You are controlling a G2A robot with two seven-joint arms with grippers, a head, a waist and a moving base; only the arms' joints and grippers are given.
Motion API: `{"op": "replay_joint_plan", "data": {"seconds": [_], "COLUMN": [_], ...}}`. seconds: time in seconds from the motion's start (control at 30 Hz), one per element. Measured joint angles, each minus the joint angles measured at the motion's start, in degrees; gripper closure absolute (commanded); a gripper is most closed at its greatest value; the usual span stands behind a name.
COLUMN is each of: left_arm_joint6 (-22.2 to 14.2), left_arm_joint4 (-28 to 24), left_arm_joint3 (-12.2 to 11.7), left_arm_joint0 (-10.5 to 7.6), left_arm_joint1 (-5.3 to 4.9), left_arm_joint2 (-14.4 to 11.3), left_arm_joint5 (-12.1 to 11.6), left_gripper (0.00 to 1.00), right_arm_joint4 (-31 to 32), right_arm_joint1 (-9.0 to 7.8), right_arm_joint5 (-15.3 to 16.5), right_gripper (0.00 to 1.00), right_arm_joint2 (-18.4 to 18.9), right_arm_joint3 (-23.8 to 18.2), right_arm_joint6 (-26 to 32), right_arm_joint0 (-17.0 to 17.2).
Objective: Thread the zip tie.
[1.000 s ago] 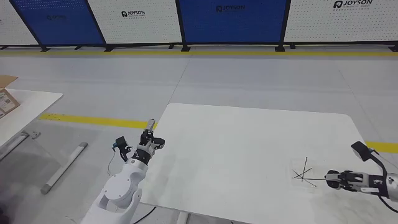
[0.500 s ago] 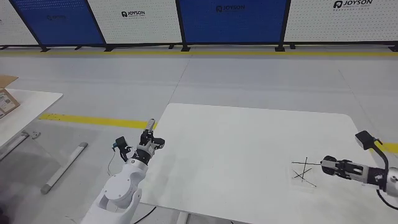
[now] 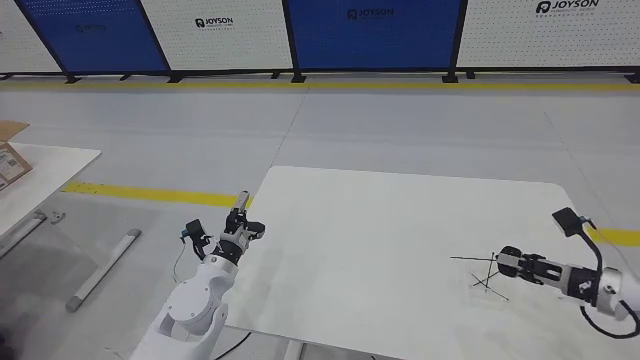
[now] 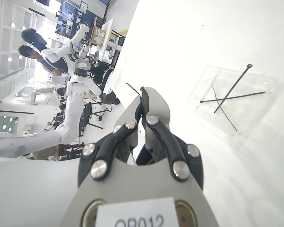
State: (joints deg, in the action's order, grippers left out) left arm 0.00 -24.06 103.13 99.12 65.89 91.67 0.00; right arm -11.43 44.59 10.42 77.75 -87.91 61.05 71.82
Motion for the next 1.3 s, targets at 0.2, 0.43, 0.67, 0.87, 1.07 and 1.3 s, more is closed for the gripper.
{"op": "replay_joint_plan", "data": {"seconds": [0.2, 0.43, 0.67, 0.87, 1.07, 1.3], "left_arm_joint6": [0.00, 0.00, 0.00, 0.00, 0.00, 0.00], "left_arm_joint4": [0.00, 0.00, 0.00, 0.00, 0.00, 0.00], "left_arm_joint3": [0.00, 0.00, 0.00, 0.00, 0.00, 0.00], "left_arm_joint0": [0.00, 0.00, 0.00, 0.00, 0.00, 0.00], "left_arm_joint1": [0.00, 0.00, 0.00, 0.00, 0.00, 0.00], "left_arm_joint2": [0.00, 0.00, 0.00, 0.00, 0.00, 0.00], "left_arm_joint5": [0.00, 0.00, 0.00, 0.00, 0.00, 0.00], "left_gripper": [0.00, 0.00, 0.00, 0.00, 0.00, 0.00], "right_arm_joint4": [0.35, 4.37, 9.82, 10.10, 10.09, 10.79], "right_arm_joint1": [0.82, 4.26, 8.23, 8.70, 8.70, 8.82], "right_arm_joint5": [0.35, -1.11, -8.71, -9.98, -9.97, -8.91], "right_gripper": [1.00, 1.00, 1.00, 1.00, 1.00, 1.00], "right_arm_joint2": [-2.31, -14.78, -26.56, -27.80, -27.81, -27.47], "right_arm_joint3": [-2.56, -6.02, -4.64, -4.17, -4.17, -4.57], "right_arm_joint6": [-5.25, -13.27, -19.08, -20.03, -20.02, -22.37], "right_arm_joint0": [0.10, -6.87, -14.39, -15.12, -15.12, -14.31]}}
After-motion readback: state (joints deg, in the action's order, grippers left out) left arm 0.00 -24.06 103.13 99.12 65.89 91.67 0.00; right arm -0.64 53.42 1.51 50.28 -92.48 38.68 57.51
